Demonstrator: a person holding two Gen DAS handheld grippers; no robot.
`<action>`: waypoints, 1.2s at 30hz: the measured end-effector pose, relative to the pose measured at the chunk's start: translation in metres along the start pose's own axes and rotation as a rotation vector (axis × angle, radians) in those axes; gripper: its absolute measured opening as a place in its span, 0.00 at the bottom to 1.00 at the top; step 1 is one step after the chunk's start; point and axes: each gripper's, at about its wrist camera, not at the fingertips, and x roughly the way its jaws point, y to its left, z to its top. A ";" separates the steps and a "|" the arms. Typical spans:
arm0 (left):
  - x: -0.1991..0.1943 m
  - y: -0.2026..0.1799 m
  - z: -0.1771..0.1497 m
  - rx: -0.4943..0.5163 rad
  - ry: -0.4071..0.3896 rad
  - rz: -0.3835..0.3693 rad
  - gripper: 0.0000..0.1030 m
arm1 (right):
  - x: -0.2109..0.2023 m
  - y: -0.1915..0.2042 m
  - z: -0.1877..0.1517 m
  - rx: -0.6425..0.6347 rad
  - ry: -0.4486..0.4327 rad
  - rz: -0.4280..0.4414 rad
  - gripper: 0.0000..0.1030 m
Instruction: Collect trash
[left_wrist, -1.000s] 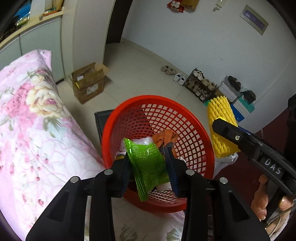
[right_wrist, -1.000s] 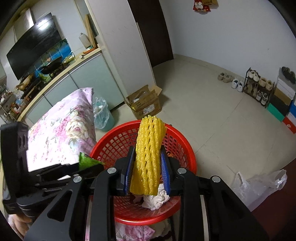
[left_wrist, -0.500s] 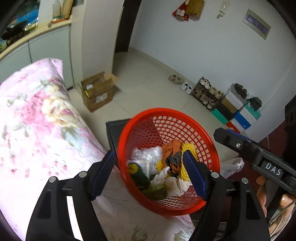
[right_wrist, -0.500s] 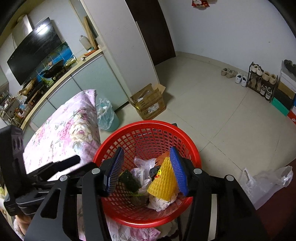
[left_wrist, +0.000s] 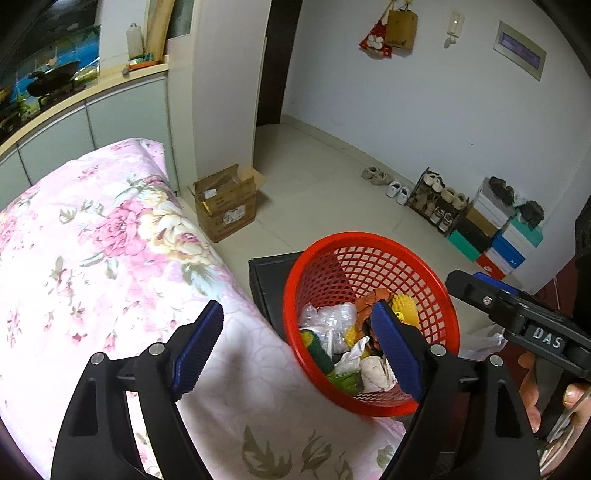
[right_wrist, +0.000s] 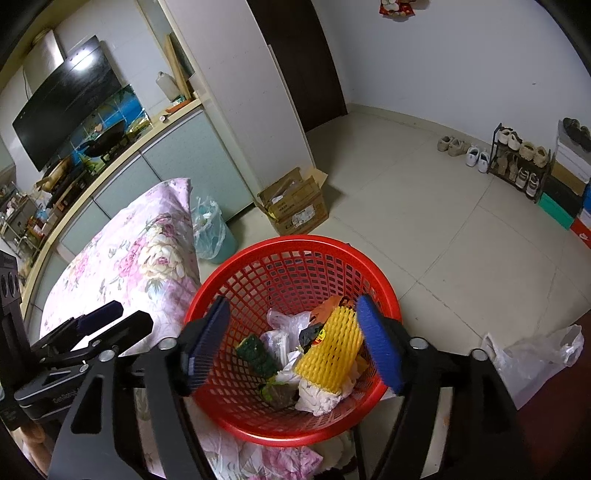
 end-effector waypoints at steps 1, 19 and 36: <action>-0.001 0.002 -0.001 -0.002 -0.001 0.006 0.78 | -0.001 0.000 -0.001 0.001 -0.003 -0.002 0.74; -0.064 0.021 -0.027 -0.023 -0.211 0.222 0.81 | -0.037 0.046 -0.040 -0.146 -0.133 -0.002 0.93; -0.105 0.037 -0.060 -0.086 -0.300 0.296 0.81 | -0.072 0.083 -0.069 -0.215 -0.269 -0.001 0.93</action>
